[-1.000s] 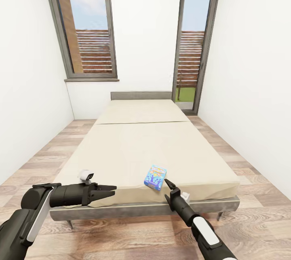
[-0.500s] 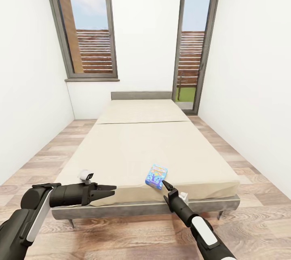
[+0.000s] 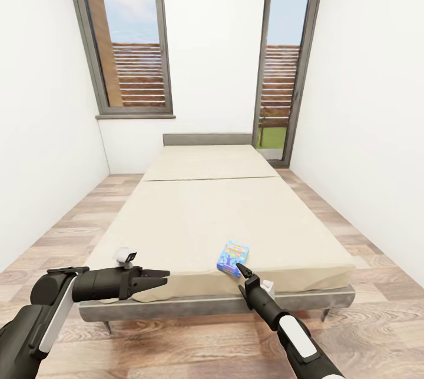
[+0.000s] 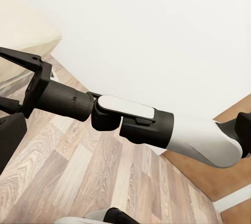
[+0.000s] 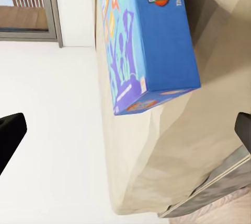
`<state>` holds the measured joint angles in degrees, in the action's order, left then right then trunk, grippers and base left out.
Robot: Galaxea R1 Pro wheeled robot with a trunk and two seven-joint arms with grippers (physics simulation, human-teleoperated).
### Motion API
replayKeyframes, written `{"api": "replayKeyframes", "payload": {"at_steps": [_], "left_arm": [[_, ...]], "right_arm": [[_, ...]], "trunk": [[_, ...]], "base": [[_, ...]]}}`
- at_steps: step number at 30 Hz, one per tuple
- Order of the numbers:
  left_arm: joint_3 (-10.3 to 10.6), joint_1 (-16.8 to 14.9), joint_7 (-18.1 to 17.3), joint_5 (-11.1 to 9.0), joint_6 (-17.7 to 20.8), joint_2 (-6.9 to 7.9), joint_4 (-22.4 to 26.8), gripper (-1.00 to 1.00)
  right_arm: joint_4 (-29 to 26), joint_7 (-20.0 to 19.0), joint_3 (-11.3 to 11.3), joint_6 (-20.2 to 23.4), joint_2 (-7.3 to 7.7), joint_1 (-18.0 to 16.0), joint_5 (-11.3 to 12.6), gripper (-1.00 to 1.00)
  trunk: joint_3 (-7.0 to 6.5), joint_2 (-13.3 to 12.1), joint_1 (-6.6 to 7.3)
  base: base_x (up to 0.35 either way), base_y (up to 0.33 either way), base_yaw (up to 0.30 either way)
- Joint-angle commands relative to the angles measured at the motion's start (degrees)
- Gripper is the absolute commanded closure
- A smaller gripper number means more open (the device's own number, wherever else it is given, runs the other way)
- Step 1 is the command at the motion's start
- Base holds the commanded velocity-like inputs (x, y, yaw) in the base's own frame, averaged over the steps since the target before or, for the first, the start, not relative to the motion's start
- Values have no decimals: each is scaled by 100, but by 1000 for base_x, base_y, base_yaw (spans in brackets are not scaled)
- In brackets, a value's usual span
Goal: Put all the toys in the child's room - the three board games (two on the bed and one on the table), the two jigsaw puzzles on the table, and the tennis ball on the table - inside the toy box on the table in the child's room.
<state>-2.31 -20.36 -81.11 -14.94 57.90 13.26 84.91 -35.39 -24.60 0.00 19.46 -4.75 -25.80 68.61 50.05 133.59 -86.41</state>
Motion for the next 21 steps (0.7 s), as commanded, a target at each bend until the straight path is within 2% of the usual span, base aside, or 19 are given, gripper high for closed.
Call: {"api": "replayKeyframes", "payload": {"at_steps": [1, 21], "left_arm": [[1, -3, -11, -11, 61, 1, 2, -100], [2, -3, -12, -14, 63, 4, 1, -100]], "right_arm": [[-1, -1, 0, 31, 0, -3, 56, -100], [5, -1, 0, 31, 9, -4, 56, -100]], "trunk": [[6, 2, 1], [24, 43, -21]], "base": [[10, 26, 0], [1, 4, 0]]}}
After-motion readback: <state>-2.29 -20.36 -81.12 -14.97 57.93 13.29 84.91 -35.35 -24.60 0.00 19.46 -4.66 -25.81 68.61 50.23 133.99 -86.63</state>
